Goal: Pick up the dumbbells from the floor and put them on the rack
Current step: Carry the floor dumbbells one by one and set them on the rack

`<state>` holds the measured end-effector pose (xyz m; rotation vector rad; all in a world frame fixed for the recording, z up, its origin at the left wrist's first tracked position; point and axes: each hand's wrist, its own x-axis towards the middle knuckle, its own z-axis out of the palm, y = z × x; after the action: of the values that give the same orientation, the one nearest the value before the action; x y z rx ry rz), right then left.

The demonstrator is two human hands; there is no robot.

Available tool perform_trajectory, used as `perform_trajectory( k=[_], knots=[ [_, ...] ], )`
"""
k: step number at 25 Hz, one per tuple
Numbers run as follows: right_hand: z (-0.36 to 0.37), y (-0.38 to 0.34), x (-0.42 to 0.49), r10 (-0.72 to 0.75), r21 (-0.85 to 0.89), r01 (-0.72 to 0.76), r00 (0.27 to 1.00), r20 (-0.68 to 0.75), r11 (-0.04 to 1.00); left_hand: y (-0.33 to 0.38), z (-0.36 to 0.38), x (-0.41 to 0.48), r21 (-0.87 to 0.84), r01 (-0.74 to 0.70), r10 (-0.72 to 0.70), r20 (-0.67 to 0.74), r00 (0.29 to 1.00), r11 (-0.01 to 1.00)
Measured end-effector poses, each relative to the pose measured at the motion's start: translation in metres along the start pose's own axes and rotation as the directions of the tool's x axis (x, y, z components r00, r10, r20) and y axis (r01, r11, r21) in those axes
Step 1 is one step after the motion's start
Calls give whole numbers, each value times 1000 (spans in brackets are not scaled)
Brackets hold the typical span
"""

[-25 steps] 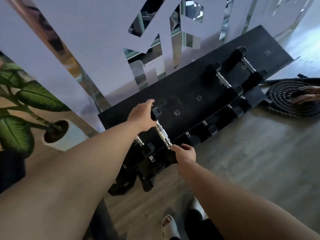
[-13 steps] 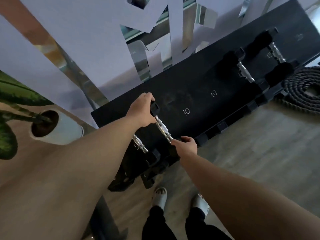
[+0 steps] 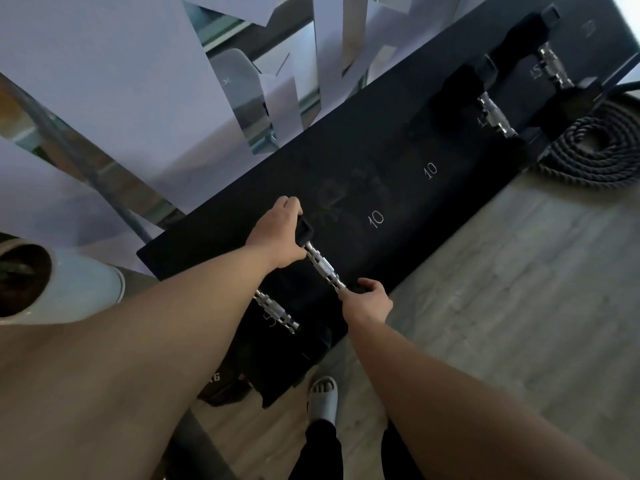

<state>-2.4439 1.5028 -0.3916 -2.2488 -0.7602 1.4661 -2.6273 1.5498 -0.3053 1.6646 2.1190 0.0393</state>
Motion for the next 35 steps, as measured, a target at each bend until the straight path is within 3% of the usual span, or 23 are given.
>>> perform_trajectory(
  k=[9, 16, 21, 35],
  knots=[
    [-10, 32, -8, -208, -164, 207, 978, 10, 965, -34, 17, -4, 78, -159, 156, 38, 987, 984],
    [-10, 50, -52, -135, -123, 144, 988, 79, 982, -66, -25, -30, 84, 14, -22, 102, 995, 996],
    [20, 52, -67, -43, -29, 47, 992, 119, 998, -77, -15, -47, 17, 63, -65, 113, 991, 998],
    [43, 75, -53, 88, -241, -52, 986, 140, 969, -105, 24, -73, -80, 190, -175, 165, 971, 978]
  ],
)
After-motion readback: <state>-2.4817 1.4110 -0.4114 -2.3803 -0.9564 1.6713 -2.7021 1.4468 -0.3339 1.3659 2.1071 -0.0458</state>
